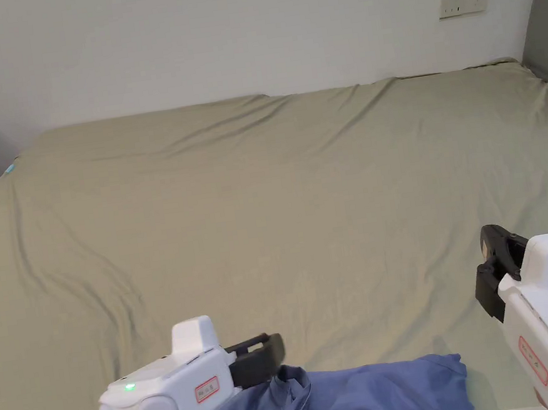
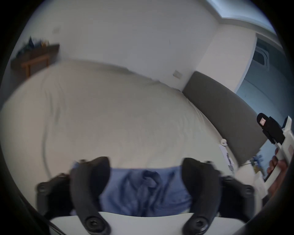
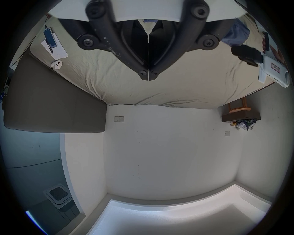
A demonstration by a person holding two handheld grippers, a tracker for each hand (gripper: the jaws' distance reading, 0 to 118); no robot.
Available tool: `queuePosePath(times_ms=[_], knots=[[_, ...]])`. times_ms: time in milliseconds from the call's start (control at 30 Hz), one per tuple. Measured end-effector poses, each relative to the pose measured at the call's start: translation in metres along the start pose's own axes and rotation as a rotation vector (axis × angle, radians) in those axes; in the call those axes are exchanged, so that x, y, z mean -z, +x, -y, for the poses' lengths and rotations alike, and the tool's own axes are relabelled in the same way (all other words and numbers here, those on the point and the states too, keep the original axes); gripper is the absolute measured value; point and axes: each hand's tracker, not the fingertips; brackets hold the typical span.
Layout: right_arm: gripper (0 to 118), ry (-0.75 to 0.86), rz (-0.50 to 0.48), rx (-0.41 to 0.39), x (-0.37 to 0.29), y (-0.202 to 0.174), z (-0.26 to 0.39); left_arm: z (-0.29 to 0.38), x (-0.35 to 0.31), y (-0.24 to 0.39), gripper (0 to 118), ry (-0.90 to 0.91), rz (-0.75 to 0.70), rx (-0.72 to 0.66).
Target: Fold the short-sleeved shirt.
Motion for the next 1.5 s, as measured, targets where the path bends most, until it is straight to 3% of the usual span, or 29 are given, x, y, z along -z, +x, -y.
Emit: queuePosePath(times_ms=[100, 133, 333, 667, 767, 900, 1067, 1300, 1367, 1433, 1467, 1500], knots=[[2, 0.0, -0.007, -0.001, 0.0, -0.002, 0.0, 0.003, -0.011, -0.007, 7, 0.029, -0.105, 0.042], [2, 0.0, -0.009, -0.002, 0.001, -0.003, 0.0, 0.007, -0.011, -0.012, 0, 0.014, -0.122, 0.053], [2, -0.005, -0.014, 0.0, 0.0, -0.005, 0.001, 0.043, 0.007, -0.028, 0, -0.072, -0.221, 0.121], [2, -0.037, 0.001, 0.004, 0.003, 0.002, 0.009, 0.103, 0.047, 0.032, 0, -0.212, -0.095, 0.288], [2, -0.047, 0.005, 0.002, 0.004, 0.003, 0.011, 0.115, 0.065, 0.05, 0, -0.273, -0.071, 0.246], [2, -0.054, 0.009, 0.003, 0.005, 0.004, 0.013, 0.122, 0.067, 0.07, 0, -0.256, -0.094, 0.297], [2, -0.053, 0.003, -0.001, 0.005, 0.0, 0.01, 0.096, 0.054, 0.06, 0, -0.291, -0.03, 0.145], [2, -0.037, -0.017, -0.005, 0.005, -0.008, 0.003, 0.038, 0.022, -0.024, 0, -0.249, 0.126, -0.102], [2, -0.033, -0.025, -0.011, 0.006, -0.011, 0.003, 0.022, 0.007, -0.042, 3, -0.272, 0.142, -0.207], [2, -0.033, -0.03, -0.01, 0.007, -0.015, 0.003, 0.014, 0.0, -0.067, 26, -0.273, 0.154, -0.285], [2, -0.035, -0.031, -0.009, 0.008, -0.017, 0.004, 0.013, -0.001, -0.077, 46, -0.284, 0.162, -0.294], [2, -0.037, -0.034, -0.006, 0.008, -0.018, 0.005, 0.013, 0.001, -0.095, 54, -0.286, 0.157, -0.308]])
